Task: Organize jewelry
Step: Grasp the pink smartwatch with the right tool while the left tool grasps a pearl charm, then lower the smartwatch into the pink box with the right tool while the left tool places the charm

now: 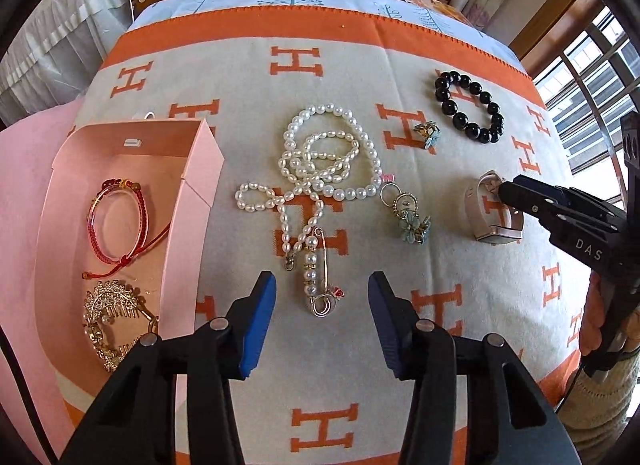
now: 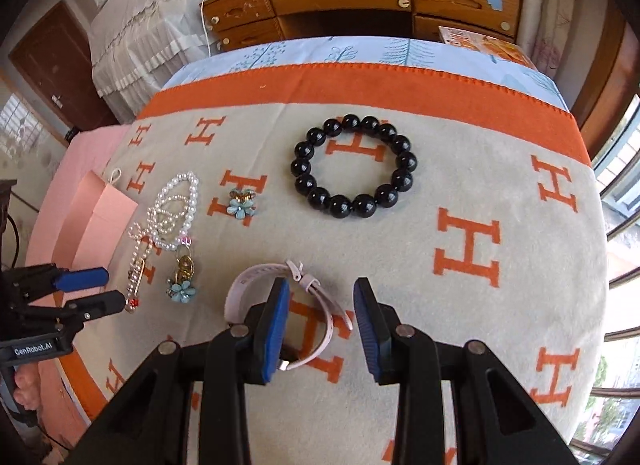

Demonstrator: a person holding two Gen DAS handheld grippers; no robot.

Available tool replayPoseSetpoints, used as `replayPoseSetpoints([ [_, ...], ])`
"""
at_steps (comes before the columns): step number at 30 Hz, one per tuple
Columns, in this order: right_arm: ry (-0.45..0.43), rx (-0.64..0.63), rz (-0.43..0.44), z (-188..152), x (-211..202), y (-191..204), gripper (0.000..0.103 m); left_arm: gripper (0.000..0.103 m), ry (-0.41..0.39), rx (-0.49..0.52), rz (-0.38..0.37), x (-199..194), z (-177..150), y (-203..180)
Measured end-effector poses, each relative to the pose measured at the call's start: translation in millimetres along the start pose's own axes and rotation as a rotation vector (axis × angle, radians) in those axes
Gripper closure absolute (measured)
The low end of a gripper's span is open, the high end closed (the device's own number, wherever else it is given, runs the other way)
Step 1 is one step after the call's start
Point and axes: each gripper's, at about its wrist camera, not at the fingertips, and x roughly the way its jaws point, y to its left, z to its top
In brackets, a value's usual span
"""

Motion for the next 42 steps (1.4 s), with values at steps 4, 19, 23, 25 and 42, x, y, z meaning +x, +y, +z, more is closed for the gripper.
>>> replayPoseSetpoints([
  [4,-0.002,-0.062,-0.032,-4.9,6.8,9.4,0.090,0.074,0.044,-0.012,-0.008,10.7,5.1,1.1],
  [19,-0.021,-0.041,0.013,-19.6,1.5,10.9,0.095,0.089,0.093,-0.028,0.004,32.7,25.4,5.8],
  [23,-0.025,-0.034,0.021,-21.6,0.9,11.3,0.095,0.089,0.091,-0.015,0.017,33.3,28.2,4.3],
  [25,-0.025,-0.030,0.025,-23.0,0.2,11.1,0.095,0.090,0.093,-0.007,0.022,33.8,29.3,1.8],
  [42,-0.060,-0.050,0.041,-36.9,-29.2,41.7,0.095,0.098,-0.022,-0.064,-0.035,-20.9,-3.7,5.7],
])
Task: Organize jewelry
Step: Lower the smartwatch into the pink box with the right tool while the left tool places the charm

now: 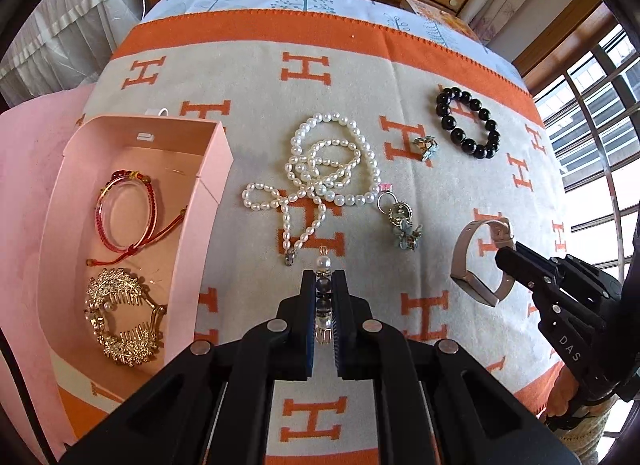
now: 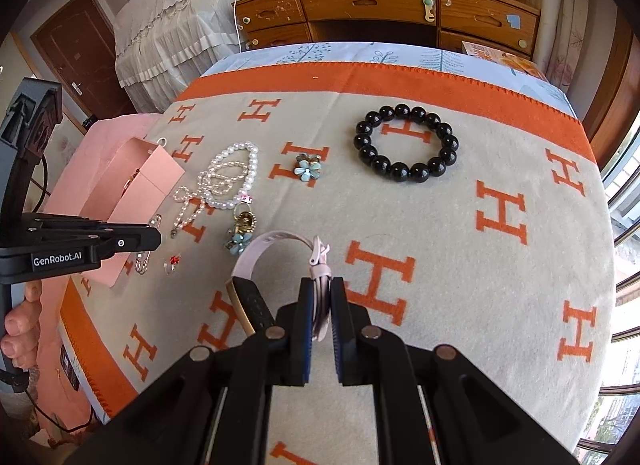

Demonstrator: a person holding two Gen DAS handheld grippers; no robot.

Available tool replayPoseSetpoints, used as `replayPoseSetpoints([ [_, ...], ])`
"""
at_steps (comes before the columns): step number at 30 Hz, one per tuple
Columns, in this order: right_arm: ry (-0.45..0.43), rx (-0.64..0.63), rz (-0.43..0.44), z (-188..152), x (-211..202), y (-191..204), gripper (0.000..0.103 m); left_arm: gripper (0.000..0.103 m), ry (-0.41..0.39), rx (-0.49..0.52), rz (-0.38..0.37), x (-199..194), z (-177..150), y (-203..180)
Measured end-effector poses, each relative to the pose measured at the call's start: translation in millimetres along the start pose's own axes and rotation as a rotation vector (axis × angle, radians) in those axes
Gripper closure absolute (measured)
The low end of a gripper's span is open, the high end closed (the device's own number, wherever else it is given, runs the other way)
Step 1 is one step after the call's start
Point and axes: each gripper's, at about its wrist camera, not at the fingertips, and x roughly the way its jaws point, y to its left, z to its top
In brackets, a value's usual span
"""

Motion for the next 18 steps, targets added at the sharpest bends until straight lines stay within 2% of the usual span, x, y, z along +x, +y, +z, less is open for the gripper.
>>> replayPoseSetpoints([
  [6,-0.031,-0.052,0.018,4.9,-18.8,38.1,0.095,0.098,-0.078,-0.014,-0.030,-44.7,-20.8,19.4],
  [11,-0.062,-0.095,0.051,10.0,-32.7,79.1,0.095,0.098,-0.180,-0.022,0.033,-78.2,-35.9,55.6],
  [18,-0.112,-0.099,0.089,27.3,-43.3,130.2,0.095,0.098,-0.287,-0.129,0.079,-87.7,-56.4,108.2],
])
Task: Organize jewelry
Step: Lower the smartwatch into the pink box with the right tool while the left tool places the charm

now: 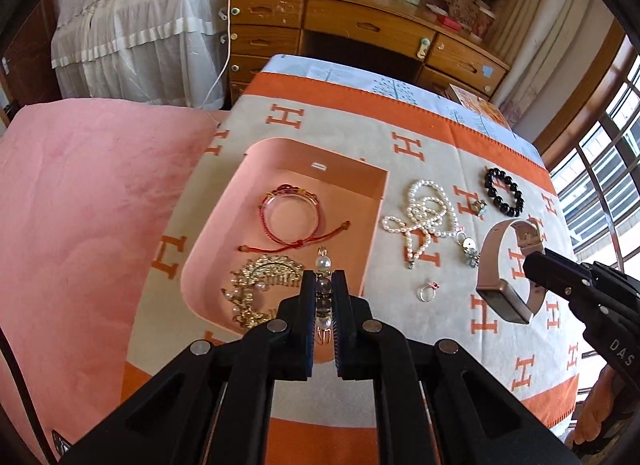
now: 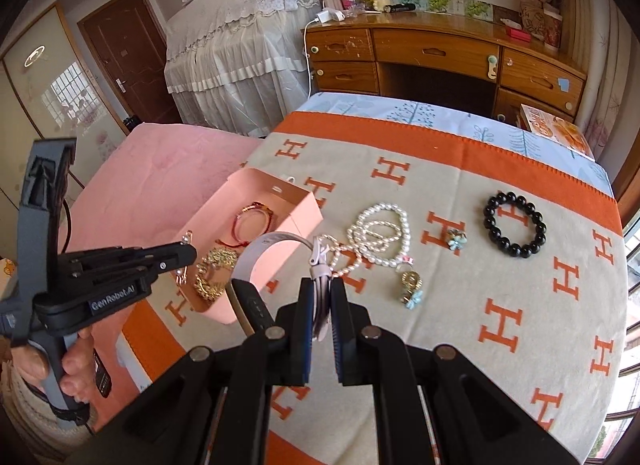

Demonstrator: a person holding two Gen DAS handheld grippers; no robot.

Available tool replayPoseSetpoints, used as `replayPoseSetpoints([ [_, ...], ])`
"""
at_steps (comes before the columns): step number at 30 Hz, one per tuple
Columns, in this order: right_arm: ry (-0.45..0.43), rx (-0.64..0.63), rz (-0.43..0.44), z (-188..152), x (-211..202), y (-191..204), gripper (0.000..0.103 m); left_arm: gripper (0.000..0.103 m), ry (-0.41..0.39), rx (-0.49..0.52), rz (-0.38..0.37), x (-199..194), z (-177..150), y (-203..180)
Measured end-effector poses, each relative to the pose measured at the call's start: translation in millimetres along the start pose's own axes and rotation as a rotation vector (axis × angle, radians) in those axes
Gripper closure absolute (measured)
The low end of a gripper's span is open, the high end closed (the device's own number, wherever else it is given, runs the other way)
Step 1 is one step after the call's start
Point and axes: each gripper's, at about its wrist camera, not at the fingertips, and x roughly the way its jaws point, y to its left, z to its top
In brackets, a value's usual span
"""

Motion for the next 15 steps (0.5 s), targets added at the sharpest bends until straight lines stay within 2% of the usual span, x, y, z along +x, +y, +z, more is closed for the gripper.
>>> replayPoseSetpoints([
  [9,-0.060,0.075,-0.036,22.7,12.4,35.9,0.095,0.098,-0.064,0.000,0.015,-2.1,-9.8,24.6],
  [15,-0.036,0.091,-0.065,27.7,32.4,48.2,0.095,0.098,-0.071,0.003,-0.003,3.5,-11.1,36.9],
])
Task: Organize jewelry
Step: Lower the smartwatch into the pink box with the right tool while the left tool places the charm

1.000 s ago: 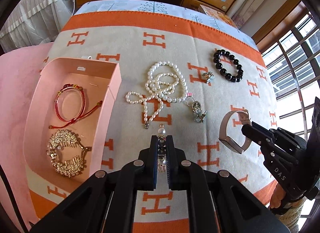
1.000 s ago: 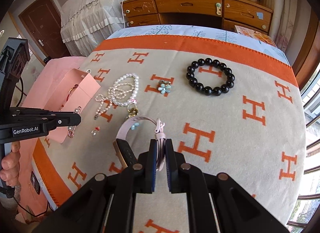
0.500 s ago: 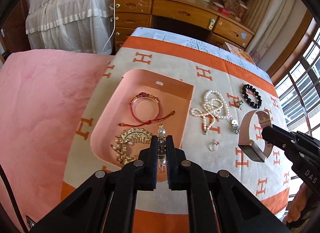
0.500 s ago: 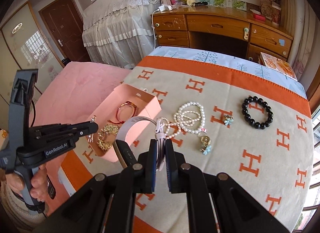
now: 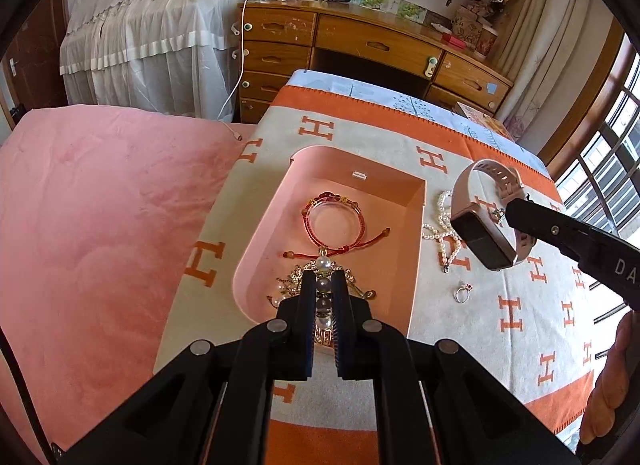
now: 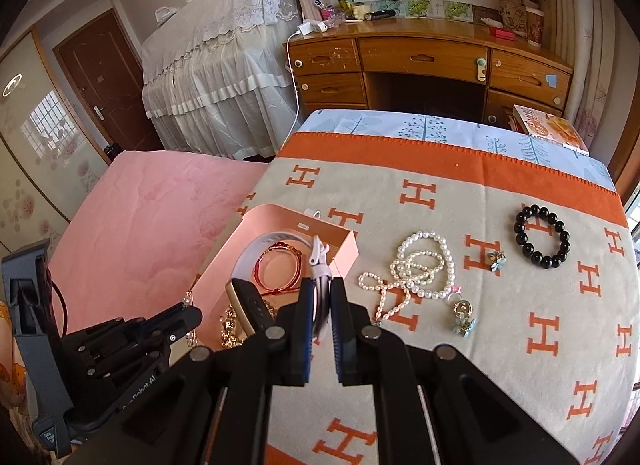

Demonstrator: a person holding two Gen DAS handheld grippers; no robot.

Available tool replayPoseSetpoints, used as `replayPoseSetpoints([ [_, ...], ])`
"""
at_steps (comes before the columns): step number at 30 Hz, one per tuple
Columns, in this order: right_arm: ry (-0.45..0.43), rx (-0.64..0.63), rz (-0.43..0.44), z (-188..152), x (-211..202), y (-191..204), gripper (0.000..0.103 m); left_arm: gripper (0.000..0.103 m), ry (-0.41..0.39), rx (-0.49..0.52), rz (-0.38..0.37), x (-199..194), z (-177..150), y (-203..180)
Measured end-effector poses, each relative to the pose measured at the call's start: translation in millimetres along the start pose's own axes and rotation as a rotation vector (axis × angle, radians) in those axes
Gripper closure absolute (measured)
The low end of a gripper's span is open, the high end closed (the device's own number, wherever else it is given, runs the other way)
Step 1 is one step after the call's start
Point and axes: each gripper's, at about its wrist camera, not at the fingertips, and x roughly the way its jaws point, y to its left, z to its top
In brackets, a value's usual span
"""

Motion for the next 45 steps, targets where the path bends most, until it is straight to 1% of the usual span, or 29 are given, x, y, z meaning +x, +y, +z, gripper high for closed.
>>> replayPoseSetpoints([
  [4,0.023,-0.013,-0.020,-0.2,15.6,8.4,0.095,0.098,0.010,-0.010,-0.023,5.7,-0.9,8.3],
  [11,0.056,-0.033,-0.036,1.0,36.7,19.4,0.095,0.098,0.025,-0.003,-0.051,16.3,-0.5,10.7],
  [20,0.108,-0.038,-0.040,-0.4,61.0,19.1,0.095,0.098,0.059,0.001,-0.071,32.9,-0.4,11.7],
  [26,0.150,-0.049,-0.025,-0.8,76.5,20.4,0.095,0.098,0.066,-0.002,-0.077,38.0,-2.3,12.7],
  [32,0.151,-0.076,-0.034,-0.2,87.9,26.6,0.095,0.098,0.065,-0.005,-0.068,37.1,-3.1,14.7],
  [35,0.170,-0.087,-0.031,-1.3,96.2,29.6,0.094,0.097,0.061,-0.003,-0.059,35.6,-3.1,14.8],
  [36,0.176,-0.089,-0.026,-2.0,98.5,30.2,0.094,0.096,0.058,-0.001,-0.056,34.6,-3.4,15.0],
  [38,0.182,-0.097,-0.014,-3.4,100.9,32.1,0.091,0.092,0.048,0.000,-0.045,32.0,-3.0,15.4],
  [40,0.181,-0.105,-0.018,-4.1,100.2,33.9,0.091,0.074,0.038,-0.001,-0.034,28.1,-3.2,16.6],
  [41,0.185,-0.107,-0.015,-4.6,100.1,34.5,0.091,0.067,0.033,0.000,-0.026,26.3,-2.9,16.7],
  [42,0.189,-0.107,-0.006,-5.0,99.9,34.5,0.090,0.053,0.026,-0.001,-0.019,24.5,-2.7,17.0],
  [43,0.190,-0.105,-0.001,-5.4,99.3,34.2,0.090,0.042,0.015,-0.002,-0.013,21.7,-2.6,17.1],
  [45,0.188,-0.093,0.015,-6.7,96.3,32.4,0.089,0.040,-0.006,0.010,0.013,15.7,-3.2,15.0],
])
